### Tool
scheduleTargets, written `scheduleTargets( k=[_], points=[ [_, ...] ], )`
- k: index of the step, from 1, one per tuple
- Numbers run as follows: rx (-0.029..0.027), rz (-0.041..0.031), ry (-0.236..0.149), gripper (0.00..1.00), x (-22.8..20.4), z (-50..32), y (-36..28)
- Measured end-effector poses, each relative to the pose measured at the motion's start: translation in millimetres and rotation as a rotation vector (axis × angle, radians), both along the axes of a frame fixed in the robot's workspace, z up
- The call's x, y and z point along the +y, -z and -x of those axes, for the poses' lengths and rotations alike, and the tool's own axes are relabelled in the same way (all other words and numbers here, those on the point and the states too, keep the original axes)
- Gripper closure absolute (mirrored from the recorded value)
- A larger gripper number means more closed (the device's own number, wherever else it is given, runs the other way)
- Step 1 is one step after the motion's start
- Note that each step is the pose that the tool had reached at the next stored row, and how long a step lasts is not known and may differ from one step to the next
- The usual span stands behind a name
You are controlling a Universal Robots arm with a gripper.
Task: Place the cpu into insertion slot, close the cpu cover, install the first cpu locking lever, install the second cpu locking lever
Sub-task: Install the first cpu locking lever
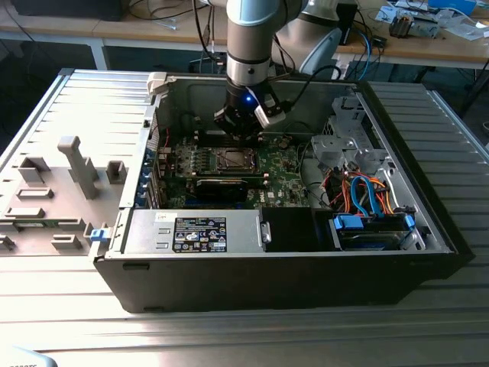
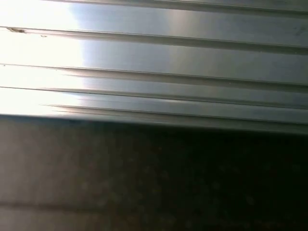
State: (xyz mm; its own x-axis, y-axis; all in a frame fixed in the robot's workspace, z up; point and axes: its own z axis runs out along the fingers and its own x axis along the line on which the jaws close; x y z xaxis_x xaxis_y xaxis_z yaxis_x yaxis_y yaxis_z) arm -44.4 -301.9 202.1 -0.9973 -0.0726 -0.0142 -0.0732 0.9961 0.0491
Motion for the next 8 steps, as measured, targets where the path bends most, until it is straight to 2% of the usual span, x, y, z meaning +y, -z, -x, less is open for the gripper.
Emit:
scheduleTargets(
  k=[3,4,6,8],
  points=[
    [0.0002,-0.0192,0.000,0.89,0.0,-1.3,0.5],
    [0.0003,-0.0222,0.000,0.89,0.0,-1.3,0.5],
    [-0.0005,-0.0241,0.000,0.89,0.2,-1.4,-0.5],
    [-0.0005,-0.0233,0.000,0.89,0.1,-1.3,-6.8]
  ],
)
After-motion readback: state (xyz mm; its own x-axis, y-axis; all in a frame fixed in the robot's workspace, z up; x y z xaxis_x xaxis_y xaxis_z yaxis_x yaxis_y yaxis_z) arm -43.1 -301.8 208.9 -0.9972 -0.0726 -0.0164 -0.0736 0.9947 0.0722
